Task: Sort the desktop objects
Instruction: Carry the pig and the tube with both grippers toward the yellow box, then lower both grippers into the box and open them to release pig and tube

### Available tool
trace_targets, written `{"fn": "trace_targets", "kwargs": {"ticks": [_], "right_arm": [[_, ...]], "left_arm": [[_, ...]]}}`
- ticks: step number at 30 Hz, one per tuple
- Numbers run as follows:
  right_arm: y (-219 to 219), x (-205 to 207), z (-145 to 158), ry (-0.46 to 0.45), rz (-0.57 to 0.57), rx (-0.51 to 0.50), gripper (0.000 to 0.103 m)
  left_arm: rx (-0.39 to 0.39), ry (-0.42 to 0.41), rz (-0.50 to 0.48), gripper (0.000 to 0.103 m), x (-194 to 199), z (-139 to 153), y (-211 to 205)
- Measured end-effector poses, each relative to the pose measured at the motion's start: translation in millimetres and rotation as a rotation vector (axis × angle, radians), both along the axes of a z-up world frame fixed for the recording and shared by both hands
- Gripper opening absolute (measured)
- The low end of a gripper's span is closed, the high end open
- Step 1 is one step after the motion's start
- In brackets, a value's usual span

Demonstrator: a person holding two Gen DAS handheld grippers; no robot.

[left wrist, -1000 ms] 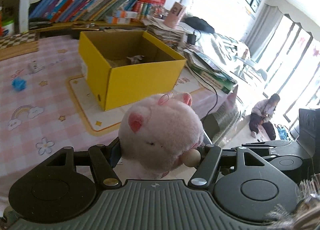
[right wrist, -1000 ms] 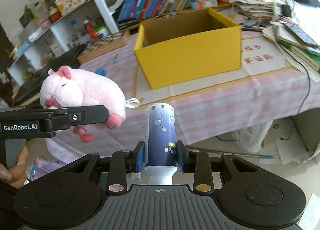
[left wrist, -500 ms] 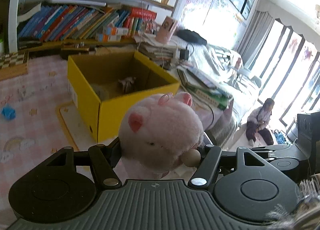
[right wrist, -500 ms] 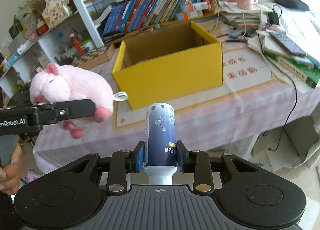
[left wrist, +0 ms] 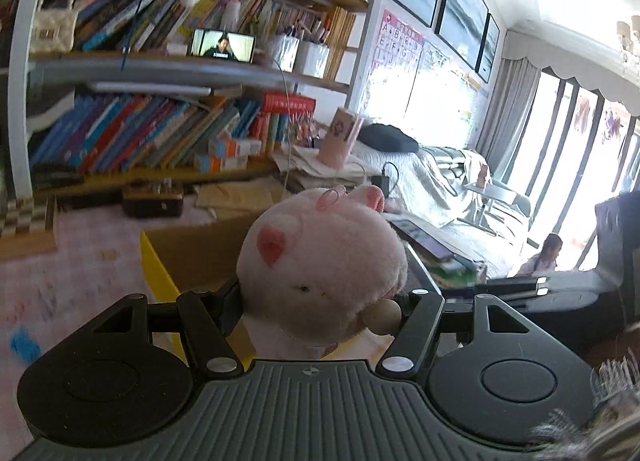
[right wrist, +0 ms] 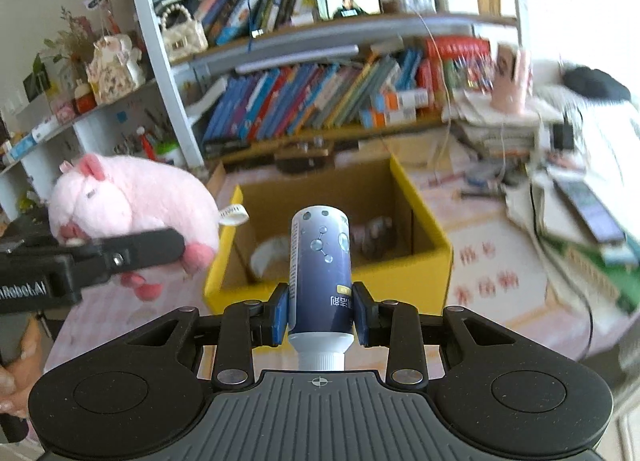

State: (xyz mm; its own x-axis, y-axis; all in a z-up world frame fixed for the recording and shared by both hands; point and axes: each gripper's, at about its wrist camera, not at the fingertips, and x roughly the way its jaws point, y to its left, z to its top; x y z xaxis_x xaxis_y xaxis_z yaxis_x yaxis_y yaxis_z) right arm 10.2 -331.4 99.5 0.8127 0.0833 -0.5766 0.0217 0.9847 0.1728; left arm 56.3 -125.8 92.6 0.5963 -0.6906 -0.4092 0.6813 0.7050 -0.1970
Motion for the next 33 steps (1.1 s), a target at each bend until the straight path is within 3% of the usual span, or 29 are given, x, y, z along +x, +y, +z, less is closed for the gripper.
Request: {"fn": "trace_targets", "kwargs": {"ticks": [10, 20, 27, 33], "right_arm": [[-14.7, 61.2, 2.6, -0.012, 0.021, -0.044, 0.033], [-22.7, 120.1, -22.4, 0.065, 0.055, -0.037, 0.033], [-22.0, 157.3, -46.0, 0.14, 0.104, -0.042, 0.033], [-24.0, 187.1, -62.0, 0.203, 0.142, 0.001, 0.033]], "left_arm": [[0.013, 0.001, 0.031, 0.063, 53.7, -12.5, -24.2], [0.174, 0.018, 0.019, 0.063, 97.8, -60.7, -61.2], [0.237, 0.114, -0.012, 0.064, 119.8, -91.3, -71.5], [0.312, 0.056, -0.034, 0.064, 120.4, -99.9, -83.0]]}}
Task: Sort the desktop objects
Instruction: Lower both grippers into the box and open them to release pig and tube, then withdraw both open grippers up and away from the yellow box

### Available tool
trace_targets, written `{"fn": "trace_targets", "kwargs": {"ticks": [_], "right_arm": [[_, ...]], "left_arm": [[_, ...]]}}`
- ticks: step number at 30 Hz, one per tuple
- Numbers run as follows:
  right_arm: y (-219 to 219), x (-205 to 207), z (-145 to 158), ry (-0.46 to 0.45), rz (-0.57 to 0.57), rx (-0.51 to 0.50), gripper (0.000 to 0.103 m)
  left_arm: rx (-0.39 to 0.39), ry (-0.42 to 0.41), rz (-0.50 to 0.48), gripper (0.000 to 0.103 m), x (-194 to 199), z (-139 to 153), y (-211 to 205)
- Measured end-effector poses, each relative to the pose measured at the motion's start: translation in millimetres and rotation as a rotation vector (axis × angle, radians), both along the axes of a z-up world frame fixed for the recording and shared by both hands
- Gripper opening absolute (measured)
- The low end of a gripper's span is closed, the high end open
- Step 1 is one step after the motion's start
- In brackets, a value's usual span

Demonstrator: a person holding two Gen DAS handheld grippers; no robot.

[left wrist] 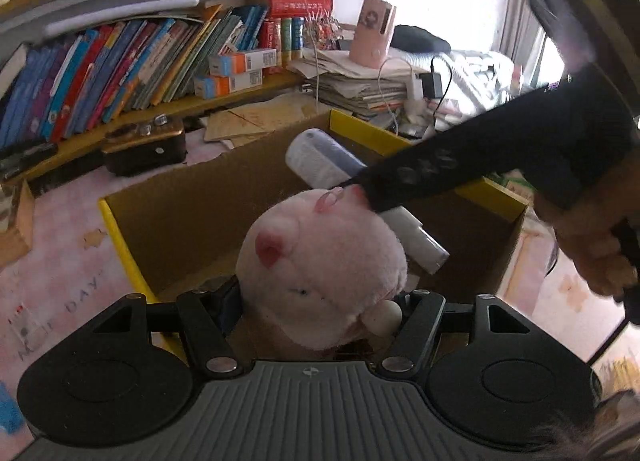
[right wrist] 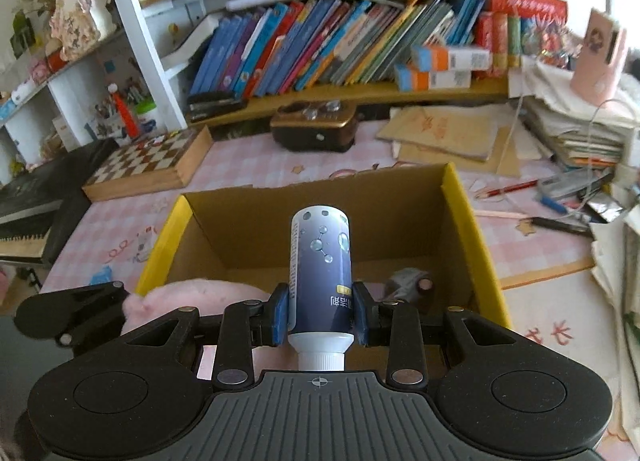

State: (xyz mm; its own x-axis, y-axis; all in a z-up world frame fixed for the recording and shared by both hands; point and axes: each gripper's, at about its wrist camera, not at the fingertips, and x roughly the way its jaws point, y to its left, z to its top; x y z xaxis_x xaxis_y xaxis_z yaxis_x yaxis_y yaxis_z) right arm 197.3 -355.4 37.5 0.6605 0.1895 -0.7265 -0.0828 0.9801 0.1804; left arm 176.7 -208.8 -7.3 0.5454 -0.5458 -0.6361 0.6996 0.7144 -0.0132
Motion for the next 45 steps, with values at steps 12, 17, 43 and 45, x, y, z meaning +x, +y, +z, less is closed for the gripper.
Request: {"fn": "trace_targets", "kwargs": {"ticks": [12, 17, 43, 45], "right_arm": [[-12.6, 50.2, -37.5, 0.189, 0.06, 0.012, 0.033], [0.2, 58.1, -44.5, 0.233, 0.111, -0.022, 0.033], [10.2, -3.1, 19.5, -0.029, 0.027, -0.063, 0.044], [7.6, -17.2, 26.8, -0.059, 0.001, -0.067, 0.044]], "left_arm": [[0.046, 0.003, -0.015, 0.074, 1.6, 2.5, -3.2], [0.01, -0.061, -0.024, 0.086, -11.3, 11.7, 5.2], [-0.241, -0.195, 0.153, 0.094, -57.0, 68.0, 64.9], [-0.248, -0.2, 0.163, 0.094, -63.5, 70.6, 68.7]]}}
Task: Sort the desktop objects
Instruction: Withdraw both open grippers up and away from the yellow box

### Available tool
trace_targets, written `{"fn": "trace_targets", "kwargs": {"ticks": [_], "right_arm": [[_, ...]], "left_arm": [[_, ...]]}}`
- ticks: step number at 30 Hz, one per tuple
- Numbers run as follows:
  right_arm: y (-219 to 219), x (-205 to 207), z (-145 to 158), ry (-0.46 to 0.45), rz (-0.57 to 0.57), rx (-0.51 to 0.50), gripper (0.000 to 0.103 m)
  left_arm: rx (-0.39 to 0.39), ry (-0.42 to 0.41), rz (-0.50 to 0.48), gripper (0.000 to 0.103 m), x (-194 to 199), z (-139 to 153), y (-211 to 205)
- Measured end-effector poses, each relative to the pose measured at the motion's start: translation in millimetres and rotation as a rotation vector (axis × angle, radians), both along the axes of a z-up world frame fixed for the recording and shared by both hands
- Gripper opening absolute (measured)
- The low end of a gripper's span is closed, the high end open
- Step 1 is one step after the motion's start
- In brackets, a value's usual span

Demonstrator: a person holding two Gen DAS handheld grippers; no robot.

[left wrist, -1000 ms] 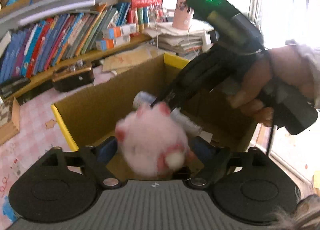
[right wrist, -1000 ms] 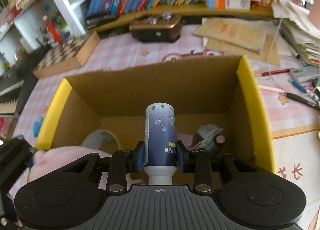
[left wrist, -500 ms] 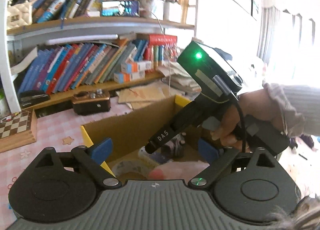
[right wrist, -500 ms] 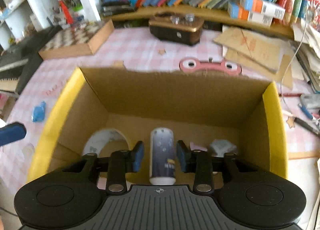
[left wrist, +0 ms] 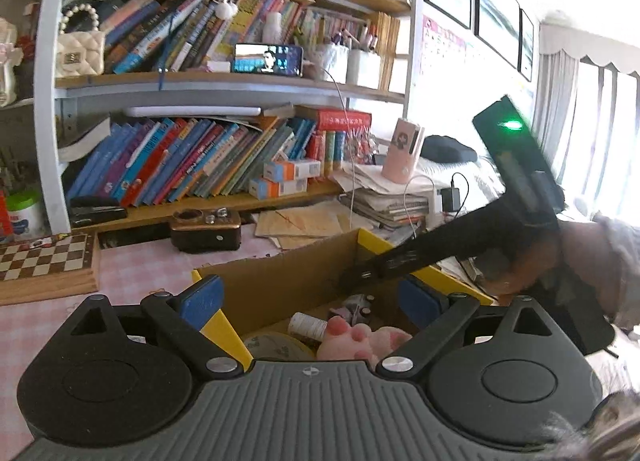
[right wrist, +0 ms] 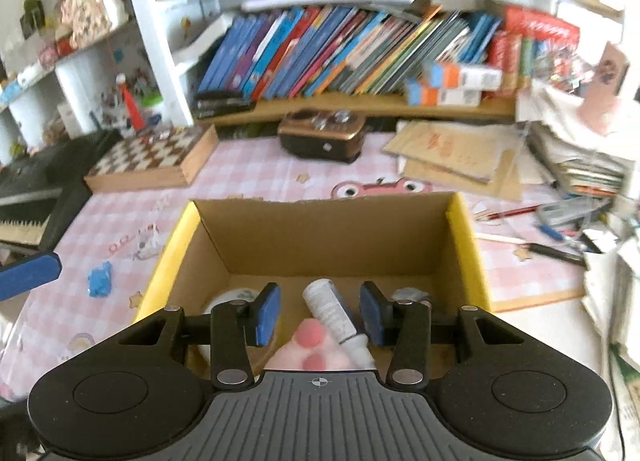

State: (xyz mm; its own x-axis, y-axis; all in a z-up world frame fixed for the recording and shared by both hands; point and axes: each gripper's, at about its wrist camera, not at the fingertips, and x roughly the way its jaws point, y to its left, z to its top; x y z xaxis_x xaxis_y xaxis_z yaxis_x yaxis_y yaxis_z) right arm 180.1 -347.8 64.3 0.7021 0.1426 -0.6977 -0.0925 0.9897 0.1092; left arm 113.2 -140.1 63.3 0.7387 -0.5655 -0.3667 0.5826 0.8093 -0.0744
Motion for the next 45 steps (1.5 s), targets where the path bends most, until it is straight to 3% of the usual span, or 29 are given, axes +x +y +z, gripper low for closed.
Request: {"fn": "trace_targets", "kwargs": {"ticks": [11, 24, 34, 45], "right_arm": [[-8.9, -88.3, 20.5, -0.122, -0.135, -0.02, 0.044], [14.1, -163.7, 0.2, -0.114, -0.203, 0.004, 0.044], [48.4, -205.3, -29.8, -0.079, -0.193, 0.008, 0.044], [109.6, -234.5, -57.7, -0.02, -0.058, -0.028, 0.044]], "left_arm": [[-0.022, -0.017, 0.059, 0.097, -49.0, 13.7, 35.0], [0.0, 0.039, 0.17, 0.1, -93.6, -1.3, 83.8], [0.046, 0.129, 0.217, 0.102, -120.7, -28.1, 105.8], [0.068, 0.234, 0.272, 0.103, -145.2, -57.1, 123.4]]}}
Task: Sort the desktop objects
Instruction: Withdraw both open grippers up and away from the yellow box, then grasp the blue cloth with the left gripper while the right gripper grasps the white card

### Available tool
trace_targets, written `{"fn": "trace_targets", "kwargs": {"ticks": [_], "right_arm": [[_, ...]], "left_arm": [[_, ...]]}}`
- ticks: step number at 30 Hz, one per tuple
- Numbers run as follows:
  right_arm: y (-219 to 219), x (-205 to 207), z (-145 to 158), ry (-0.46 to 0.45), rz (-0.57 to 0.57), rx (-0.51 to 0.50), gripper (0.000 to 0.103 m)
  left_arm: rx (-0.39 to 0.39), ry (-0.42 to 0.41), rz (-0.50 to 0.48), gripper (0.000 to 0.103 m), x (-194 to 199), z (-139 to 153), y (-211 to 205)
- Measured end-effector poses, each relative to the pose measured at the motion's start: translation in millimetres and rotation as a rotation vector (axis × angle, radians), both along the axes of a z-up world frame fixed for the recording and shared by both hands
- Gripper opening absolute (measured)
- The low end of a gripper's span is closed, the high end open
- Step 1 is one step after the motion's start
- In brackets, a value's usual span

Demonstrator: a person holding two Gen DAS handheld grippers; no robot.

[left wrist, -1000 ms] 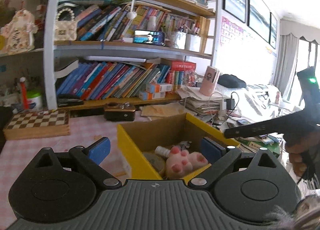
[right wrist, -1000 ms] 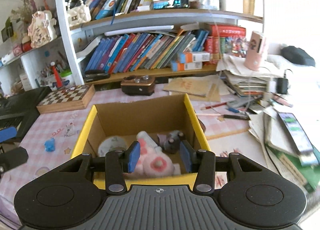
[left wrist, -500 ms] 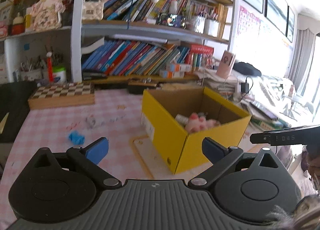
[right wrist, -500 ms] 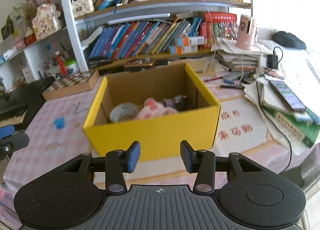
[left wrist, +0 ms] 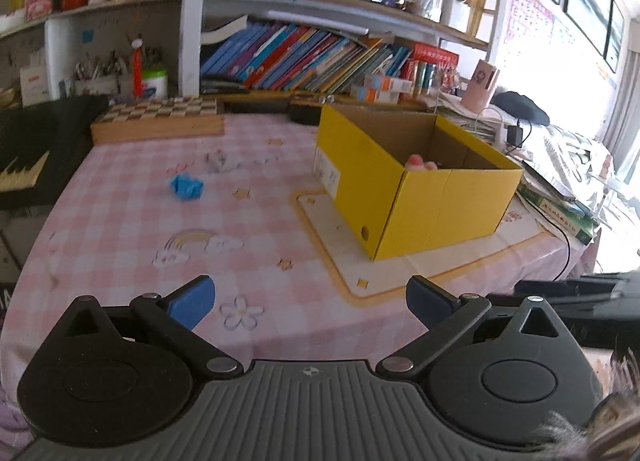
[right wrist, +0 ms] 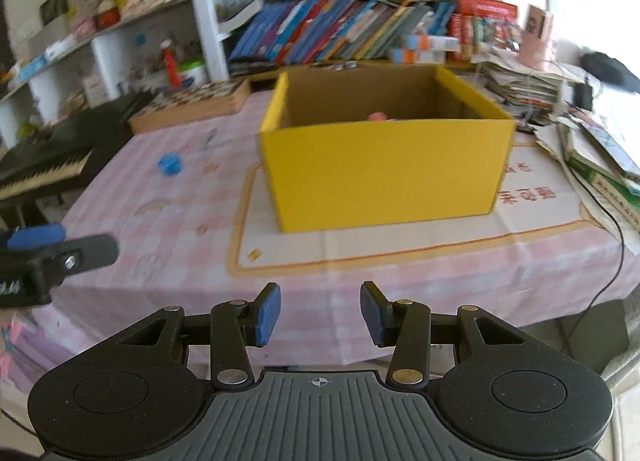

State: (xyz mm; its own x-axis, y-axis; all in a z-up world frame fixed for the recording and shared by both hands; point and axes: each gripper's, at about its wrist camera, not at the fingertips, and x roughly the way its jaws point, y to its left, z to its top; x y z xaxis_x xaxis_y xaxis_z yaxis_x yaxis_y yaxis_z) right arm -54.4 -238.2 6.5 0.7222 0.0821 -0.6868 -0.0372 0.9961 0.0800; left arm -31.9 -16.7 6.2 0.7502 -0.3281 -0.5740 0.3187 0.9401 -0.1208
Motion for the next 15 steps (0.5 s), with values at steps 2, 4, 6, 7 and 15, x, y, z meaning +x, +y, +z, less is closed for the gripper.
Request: {"fn": "trace_targets", "kwargs": {"ticks": [2, 4, 6, 7, 15], "right_arm": [[9.7, -1.5, -2.6, 0.013, 0.035, 0.0, 0.044], [19.4, -1.4, -5.1, 0.027, 0.066, 0.004, 0.044], [26.7, -0.2, -6.5, 0.032, 0.09, 0.007, 0.044], [30.4, 1.2, -6.4, 0.032, 0.103, 0.008, 0.044], [52.8, 12.1, -5.4, 0.033, 0.168, 0.021, 0.044]], "left_arm": [[0.002, 0.01, 0.011, 0.103, -2.2, -1.2, 3.7], [0.007, 0.014, 0.023, 0.103, -5.1, -2.0, 8.6], [0.008, 0.018, 0.043, 0.103, -7.5, -2.5, 15.3], [0.007, 0.021, 0.056, 0.103, -8.4, -2.9, 18.5], [-0.003, 0.043, 0.139, 0.103, -6.9, -4.9, 41.6]]}}
